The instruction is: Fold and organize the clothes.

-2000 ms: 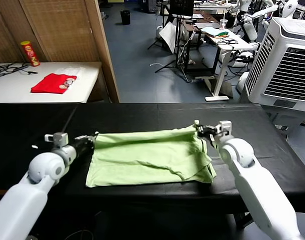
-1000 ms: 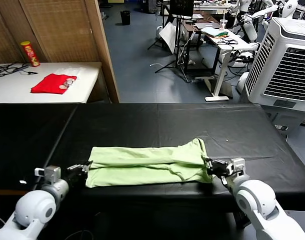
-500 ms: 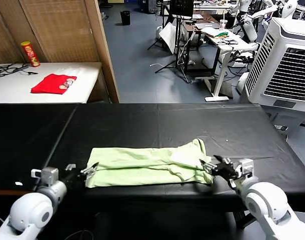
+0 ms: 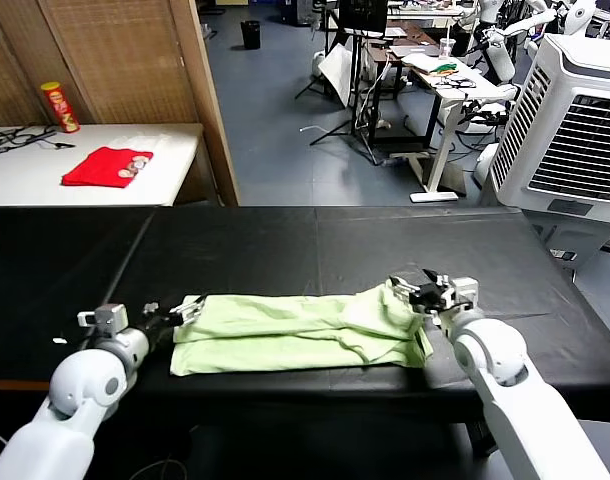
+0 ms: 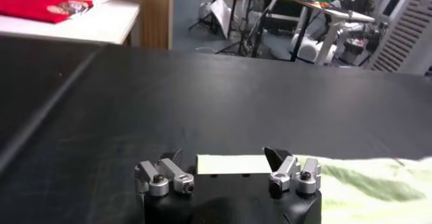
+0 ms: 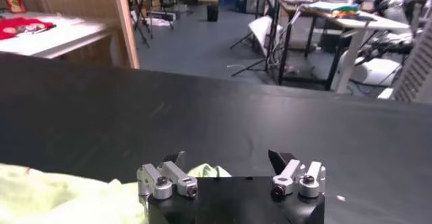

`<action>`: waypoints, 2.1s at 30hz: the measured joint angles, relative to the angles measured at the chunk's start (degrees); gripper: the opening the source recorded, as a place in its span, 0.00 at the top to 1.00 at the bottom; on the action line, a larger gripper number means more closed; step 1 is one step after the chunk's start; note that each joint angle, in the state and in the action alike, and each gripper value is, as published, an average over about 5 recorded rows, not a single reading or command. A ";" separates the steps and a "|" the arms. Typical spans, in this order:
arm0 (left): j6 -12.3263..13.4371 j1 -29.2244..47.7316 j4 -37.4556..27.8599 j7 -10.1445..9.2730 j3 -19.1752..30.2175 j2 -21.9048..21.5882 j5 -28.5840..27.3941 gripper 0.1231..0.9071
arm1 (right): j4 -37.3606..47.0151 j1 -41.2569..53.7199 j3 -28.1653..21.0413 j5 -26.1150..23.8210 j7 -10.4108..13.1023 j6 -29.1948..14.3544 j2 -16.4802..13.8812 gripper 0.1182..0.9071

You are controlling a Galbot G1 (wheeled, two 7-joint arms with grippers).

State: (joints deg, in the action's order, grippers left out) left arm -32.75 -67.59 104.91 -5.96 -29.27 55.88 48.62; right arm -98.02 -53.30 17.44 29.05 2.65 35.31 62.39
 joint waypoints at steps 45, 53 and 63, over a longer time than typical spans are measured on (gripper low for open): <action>6.47 0.99 -4.51 1.66 -1.10 1.75 -7.34 0.22 | -4.72 -8.19 4.24 -8.71 1.44 -5.71 5.82 0.15; 6.30 -4.87 -0.13 1.47 -3.78 3.63 -7.85 0.14 | -12.24 -13.47 5.73 -8.76 1.09 -5.75 4.32 0.14; 7.59 -10.65 2.05 1.84 -4.61 6.84 -11.87 0.16 | -16.74 -16.70 6.12 -9.70 1.34 -6.14 3.94 0.14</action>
State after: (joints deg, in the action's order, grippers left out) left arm -25.16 -78.24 106.96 -4.13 -33.88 62.71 36.75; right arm -114.75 -70.00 23.56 19.35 3.99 29.17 66.33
